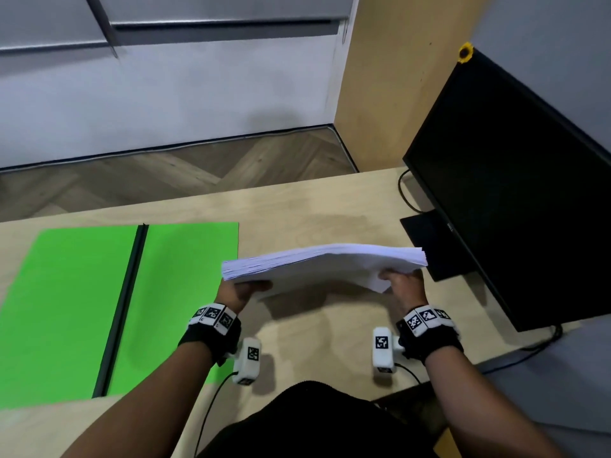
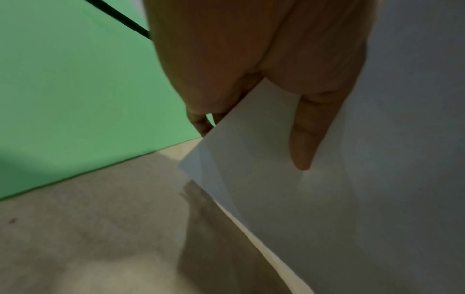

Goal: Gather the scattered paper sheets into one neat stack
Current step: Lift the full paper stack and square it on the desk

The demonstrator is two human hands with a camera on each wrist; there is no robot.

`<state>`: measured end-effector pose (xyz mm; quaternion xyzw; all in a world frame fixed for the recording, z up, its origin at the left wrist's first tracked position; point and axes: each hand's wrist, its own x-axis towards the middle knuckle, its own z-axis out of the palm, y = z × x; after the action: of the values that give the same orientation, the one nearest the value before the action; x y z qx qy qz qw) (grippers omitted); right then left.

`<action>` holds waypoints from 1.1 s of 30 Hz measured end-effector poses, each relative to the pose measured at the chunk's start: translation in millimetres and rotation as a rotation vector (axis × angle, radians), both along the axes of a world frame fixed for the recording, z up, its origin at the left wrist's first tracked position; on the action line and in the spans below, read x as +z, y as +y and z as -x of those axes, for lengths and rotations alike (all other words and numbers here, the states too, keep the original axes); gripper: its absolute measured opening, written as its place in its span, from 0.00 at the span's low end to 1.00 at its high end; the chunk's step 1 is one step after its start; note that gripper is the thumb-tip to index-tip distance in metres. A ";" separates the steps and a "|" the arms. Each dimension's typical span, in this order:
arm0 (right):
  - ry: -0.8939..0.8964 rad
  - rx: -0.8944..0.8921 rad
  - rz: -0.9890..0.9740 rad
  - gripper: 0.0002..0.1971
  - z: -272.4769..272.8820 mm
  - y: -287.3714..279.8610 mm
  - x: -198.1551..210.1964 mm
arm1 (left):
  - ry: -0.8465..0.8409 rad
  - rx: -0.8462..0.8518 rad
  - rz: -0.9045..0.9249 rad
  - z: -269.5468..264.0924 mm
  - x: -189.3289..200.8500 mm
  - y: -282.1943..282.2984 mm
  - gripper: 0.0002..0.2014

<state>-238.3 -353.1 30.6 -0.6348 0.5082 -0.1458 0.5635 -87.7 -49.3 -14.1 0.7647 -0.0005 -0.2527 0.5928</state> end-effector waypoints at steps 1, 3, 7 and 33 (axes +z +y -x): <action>0.019 0.009 -0.013 0.14 2.0 1.2 -5.0 | 0.010 -0.008 0.002 2.0 0.6 -0.4 0.24; 0.028 0.006 -0.076 0.11 5.8 7.8 -13.9 | 0.055 -0.019 -0.014 6.3 3.1 -2.0 0.25; -0.031 -0.032 -0.085 0.10 5.6 8.4 -9.4 | 0.117 0.051 -0.049 -2.6 7.6 -5.2 0.20; 0.328 0.133 -0.270 0.06 55.3 21.1 -51.3 | 0.352 -0.266 -0.461 28.4 -15.6 0.0 0.30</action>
<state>-293.6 -332.0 -20.7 -0.6012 0.5647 0.0661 0.5615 -116.1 -49.3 -29.8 0.8166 0.0594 -0.4501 0.3565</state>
